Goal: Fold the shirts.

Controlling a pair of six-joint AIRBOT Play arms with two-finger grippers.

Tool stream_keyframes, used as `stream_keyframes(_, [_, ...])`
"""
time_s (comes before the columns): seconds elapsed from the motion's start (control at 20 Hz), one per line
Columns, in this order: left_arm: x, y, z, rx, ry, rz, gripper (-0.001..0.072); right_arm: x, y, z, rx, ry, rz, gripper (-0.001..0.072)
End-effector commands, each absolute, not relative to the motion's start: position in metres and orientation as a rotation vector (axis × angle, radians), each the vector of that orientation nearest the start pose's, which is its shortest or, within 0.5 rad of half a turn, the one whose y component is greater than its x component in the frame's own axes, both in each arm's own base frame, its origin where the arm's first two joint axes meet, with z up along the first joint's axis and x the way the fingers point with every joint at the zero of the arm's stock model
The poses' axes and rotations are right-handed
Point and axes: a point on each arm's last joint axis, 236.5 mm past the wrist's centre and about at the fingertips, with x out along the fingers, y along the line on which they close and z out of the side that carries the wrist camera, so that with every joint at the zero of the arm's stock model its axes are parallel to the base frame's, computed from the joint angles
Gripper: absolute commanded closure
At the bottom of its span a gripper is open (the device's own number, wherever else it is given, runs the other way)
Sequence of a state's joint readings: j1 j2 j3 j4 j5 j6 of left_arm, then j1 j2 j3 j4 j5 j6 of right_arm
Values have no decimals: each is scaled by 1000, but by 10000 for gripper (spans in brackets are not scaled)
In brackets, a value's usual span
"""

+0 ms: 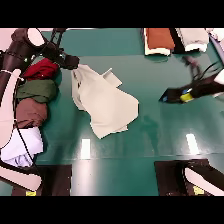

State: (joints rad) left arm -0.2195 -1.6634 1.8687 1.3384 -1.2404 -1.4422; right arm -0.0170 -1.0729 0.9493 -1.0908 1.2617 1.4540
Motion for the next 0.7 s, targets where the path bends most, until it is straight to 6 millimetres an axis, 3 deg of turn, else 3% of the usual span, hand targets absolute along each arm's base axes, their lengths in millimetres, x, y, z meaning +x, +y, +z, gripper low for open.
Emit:
stream_keyframes(0.0, [504, -157, 105, 54, 1022, -408, 683, 295, 137, -49, 493, 1419, 378, 234])
stream_keyframes(0.1, [504, -157, 105, 49, 1023, -405, 683, 303, 165, -69, 505, 1423, 405, 243])
stream_keyframes(0.3, [504, -157, 105, 48, 1024, -405, 682, 324, 209, -87, 433, 1427, 468, 266])
stream_keyframes(0.35, [503, -157, 105, 39, 1026, -399, 683, 332, 218, -88, 416, 1422, 483, 328])
stream_keyframes(0.45, [503, -157, 111, 34, 1012, -397, 683, 346, 228, -87, 348, 1401, 511, 614])
stream_keyframes(0.5, [504, -157, 123, 33, 979, -396, 683, 353, 230, -83, 299, 1379, 524, 696])
stream_keyframes(0.55, [503, -156, 142, 33, 929, -393, 683, 361, 230, -73, 257, 1349, 537, 696])
stream_keyframes(0.65, [496, -144, 203, 59, 777, -363, 683, 383, 217, -21, 159, 1240, 556, 696])
